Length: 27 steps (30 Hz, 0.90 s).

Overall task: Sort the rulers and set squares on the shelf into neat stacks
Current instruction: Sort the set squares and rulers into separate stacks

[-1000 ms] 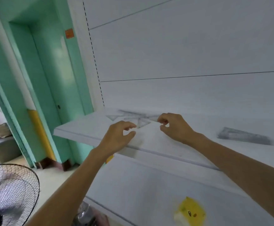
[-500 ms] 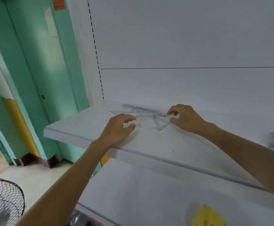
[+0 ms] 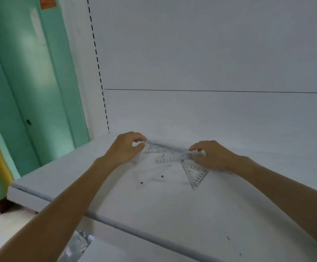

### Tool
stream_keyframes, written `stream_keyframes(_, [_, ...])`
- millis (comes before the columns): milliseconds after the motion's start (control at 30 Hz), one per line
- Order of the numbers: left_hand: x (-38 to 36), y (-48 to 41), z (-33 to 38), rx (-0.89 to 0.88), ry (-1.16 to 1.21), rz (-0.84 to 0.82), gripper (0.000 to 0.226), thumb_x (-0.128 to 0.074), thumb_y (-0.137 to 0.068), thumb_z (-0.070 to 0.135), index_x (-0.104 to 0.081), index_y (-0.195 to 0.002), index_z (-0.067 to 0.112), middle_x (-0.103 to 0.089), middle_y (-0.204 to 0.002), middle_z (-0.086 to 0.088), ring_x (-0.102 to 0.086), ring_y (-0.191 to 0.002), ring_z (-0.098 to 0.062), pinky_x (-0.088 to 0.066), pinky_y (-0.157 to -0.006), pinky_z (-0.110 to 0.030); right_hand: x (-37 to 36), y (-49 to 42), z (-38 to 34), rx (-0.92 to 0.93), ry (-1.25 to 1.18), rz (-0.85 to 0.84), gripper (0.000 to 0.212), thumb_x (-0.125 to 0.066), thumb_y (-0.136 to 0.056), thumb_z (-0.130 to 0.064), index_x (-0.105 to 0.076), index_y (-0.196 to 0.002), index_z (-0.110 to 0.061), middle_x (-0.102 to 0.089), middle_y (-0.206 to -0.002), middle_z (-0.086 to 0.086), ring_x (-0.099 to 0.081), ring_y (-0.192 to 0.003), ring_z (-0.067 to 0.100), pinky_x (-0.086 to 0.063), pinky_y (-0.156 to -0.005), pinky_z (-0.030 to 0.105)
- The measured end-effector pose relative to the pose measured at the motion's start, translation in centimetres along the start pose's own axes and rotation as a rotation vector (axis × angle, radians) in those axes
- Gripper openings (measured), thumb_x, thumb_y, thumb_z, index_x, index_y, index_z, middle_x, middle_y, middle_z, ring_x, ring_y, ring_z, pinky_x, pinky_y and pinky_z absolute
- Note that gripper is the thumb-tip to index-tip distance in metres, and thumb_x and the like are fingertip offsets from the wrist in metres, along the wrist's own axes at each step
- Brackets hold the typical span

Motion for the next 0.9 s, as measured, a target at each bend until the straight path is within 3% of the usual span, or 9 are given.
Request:
stream_keyframes(100, [-2.2, -2.2, -0.4, -0.026, -0.035, -0.077, 0.023, -0.057, -0.090, 0.020, -0.062, -0.113, 0.015, -0.060, -0.117, -0.002, -0.054, -0.108, -0.013, -0.037, -0.091, -0.021, 0.2, 0.2, 0.2, 0.045, 0.022, 0.052, 0.027, -0.052, -0.090, -0.036, -0.064, -0.110, -0.022, -0.066, -0.110, -0.006, -0.053, -0.087, 0.004, -0.033, -0.068, 0.008])
stream_keyframes(267, [-5.0, -5.3, -1.1, -0.062, -0.154, -0.213, 0.039, -0.053, -0.092, 0.026, -0.048, -0.129, 0.014, -0.049, -0.135, -0.003, -0.045, -0.123, -0.018, -0.033, -0.099, -0.026, 0.6, 1.1, 0.1, 0.077, 0.149, 0.052, 0.029, -0.050, -0.093, -0.034, -0.056, -0.119, -0.023, -0.058, -0.116, -0.005, -0.052, -0.106, 0.011, -0.037, -0.086, 0.020])
stream_keyframes(467, [-7.3, -6.7, -2.7, -0.010, -0.164, -0.437, 0.051, -0.045, -0.093, 0.040, -0.035, -0.141, 0.023, -0.036, -0.148, 0.000, -0.034, -0.135, -0.018, -0.027, -0.112, -0.040, 1.9, 2.3, -0.4, 0.064, 0.110, 0.152, 0.027, -0.048, -0.094, -0.030, -0.055, -0.118, -0.020, -0.054, -0.109, -0.007, -0.055, -0.088, 0.008, -0.042, -0.079, 0.022])
stream_keyframes(667, [-6.5, -6.5, -1.4, -0.160, -0.211, -0.384, 0.028, -0.048, -0.095, 0.029, -0.062, -0.116, 0.017, -0.060, -0.118, -0.006, -0.055, -0.106, -0.020, -0.043, -0.093, -0.032, 2.9, 2.9, -0.2, -0.064, 0.139, 0.266, 0.031, -0.032, -0.099, -0.029, -0.054, -0.118, -0.018, -0.054, -0.113, -0.003, -0.058, -0.096, 0.018, -0.047, -0.085, 0.035])
stream_keyframes(900, [-5.1, -4.2, 0.3, -0.266, -0.413, -0.390, 0.016, -0.043, -0.090, 0.017, -0.054, -0.099, 0.010, -0.055, -0.104, -0.001, -0.051, -0.096, -0.021, -0.044, -0.082, -0.034, 3.3, 3.5, 0.3, -0.238, 0.116, 0.320, 0.031, -0.030, -0.100, -0.026, -0.053, -0.116, -0.015, -0.056, -0.115, 0.003, -0.056, -0.100, 0.024, -0.045, -0.087, 0.038])
Point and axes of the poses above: each hand's wrist, its own y-axis away from the middle knuckle, its own x-axis out of the back of the hand, z = x × y, the point moved 7 cm from there along -y, towards the middle knuckle
